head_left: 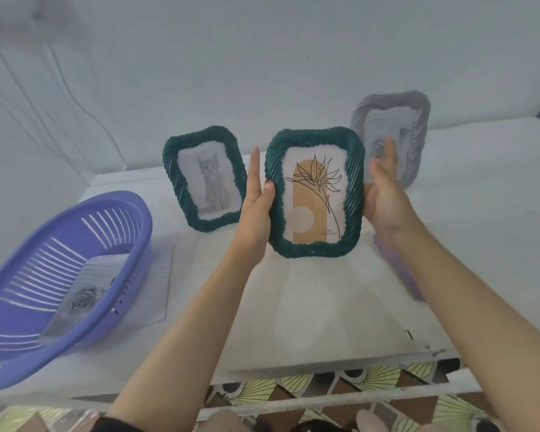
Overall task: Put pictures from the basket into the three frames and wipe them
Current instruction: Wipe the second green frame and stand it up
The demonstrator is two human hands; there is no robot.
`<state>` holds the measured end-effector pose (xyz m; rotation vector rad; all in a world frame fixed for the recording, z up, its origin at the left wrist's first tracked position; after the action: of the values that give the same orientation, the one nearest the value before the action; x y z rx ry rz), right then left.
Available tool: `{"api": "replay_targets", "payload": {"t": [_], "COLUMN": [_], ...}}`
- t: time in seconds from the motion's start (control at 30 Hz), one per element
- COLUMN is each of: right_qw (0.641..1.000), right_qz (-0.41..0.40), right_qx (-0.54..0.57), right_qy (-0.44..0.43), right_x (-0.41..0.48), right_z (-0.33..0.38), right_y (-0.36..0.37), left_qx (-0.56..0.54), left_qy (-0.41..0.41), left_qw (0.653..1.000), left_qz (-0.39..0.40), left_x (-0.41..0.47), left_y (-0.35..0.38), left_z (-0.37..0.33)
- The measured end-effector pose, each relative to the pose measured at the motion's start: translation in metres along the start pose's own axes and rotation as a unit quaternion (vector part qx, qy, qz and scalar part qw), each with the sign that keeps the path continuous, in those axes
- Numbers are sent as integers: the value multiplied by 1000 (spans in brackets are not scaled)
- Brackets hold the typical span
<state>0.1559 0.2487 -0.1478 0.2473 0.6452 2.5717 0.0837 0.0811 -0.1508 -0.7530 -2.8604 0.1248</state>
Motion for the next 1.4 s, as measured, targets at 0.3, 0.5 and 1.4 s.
{"api": "replay_targets", "payload": {"t": [0.3, 0.5, 1.4], "right_qw": [992, 992, 998], "right_qz": [73, 48, 20], "right_qx": [-72, -88, -62], "right_qy": [-77, -72, -27], "right_x": [71, 106, 83], "right_z": [5, -14, -61], "right_y": [8, 13, -20], "left_qx": [50, 78, -4], "left_qy": [65, 78, -61], "left_qw": [995, 990, 986], "left_qz": [-56, -88, -156], "left_x": [56, 77, 63], "left_y": [0, 0, -1], "left_z": [1, 17, 63]}}
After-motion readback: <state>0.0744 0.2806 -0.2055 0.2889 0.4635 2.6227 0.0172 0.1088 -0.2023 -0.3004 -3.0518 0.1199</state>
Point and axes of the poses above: each hand's wrist, its own x-axis towards the middle knuckle, its own y-axis out of the palm, z = x × y, the point moved 7 cm from there along x, towards the middle knuckle, and after that the axes turned 12 degrees about x, right-handed, at the moved point
